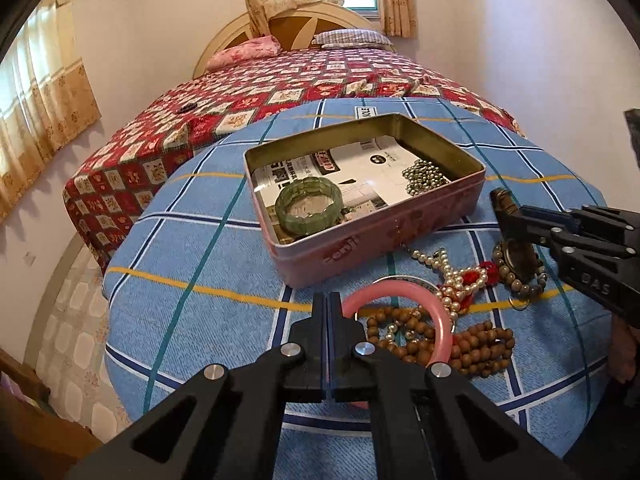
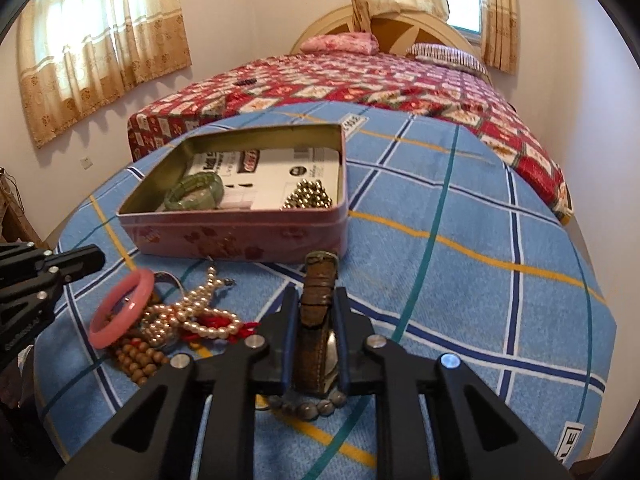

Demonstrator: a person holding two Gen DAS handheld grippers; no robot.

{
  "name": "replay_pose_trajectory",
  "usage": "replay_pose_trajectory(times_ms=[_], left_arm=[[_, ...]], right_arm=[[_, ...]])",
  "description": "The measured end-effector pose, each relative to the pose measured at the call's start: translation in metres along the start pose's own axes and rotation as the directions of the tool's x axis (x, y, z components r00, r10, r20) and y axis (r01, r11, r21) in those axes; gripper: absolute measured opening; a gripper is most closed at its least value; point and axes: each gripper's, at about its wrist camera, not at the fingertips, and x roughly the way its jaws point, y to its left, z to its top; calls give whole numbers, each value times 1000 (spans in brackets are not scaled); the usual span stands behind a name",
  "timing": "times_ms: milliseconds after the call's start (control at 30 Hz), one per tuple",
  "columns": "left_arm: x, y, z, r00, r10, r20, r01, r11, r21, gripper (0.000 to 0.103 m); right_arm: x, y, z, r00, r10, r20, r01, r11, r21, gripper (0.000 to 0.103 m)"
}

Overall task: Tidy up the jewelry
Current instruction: 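Grasp the pink bangle with the left gripper while the right gripper grasps the brown-strap watch, then carry the pink bangle with the left gripper while the right gripper carries the watch to the tin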

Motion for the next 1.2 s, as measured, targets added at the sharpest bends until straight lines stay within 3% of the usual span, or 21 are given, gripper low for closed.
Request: replay_pose_trajectory(times_ms=[233,333,400,500,800,833,900,933,1000,1200], left_arm=[[14,2,-3,998,-28,-55,26,999,-30,4],[25,5,-9,994,-41,-104,35,998,-56,19],[26,6,-11,994,-17,-107,10,998,-67,38],[24,10,-11,995,-19,-95,12,997,-81,45],[28,9,-11,992,-89,-87,81,992,-92,44],[28,9,-11,992,-93,-90,84,992,-94,42],[28,7,-12,987,-128,-98,119,989,-90,22],[27,4,-12,986,-130,-100,123,989,-78,18],[25,-2,-12,989,-110,-96,106,994,-40,16],[15,2,-11,992,-105,-76,101,994,-51,9]], right_arm=[[-4,4,-1,1000,10,15,-10,1000,-13,19],[-6,9,-4,1000,20,18,-20,999,-25,19],[-7,11,-5,1000,24,20,-23,999,-32,19],[-8,11,-5,999,29,23,-28,999,-35,19],[-6,12,-5,999,30,22,-29,999,-37,19],[-6,12,-5,999,31,22,-30,999,-37,19],[-7,14,-6,999,33,24,-32,999,-39,19],[-7,14,-6,999,35,26,-34,999,-40,19],[-8,16,-7,999,36,29,-35,999,-40,19],[-14,16,-5,998,34,47,-32,999,-44,19]])
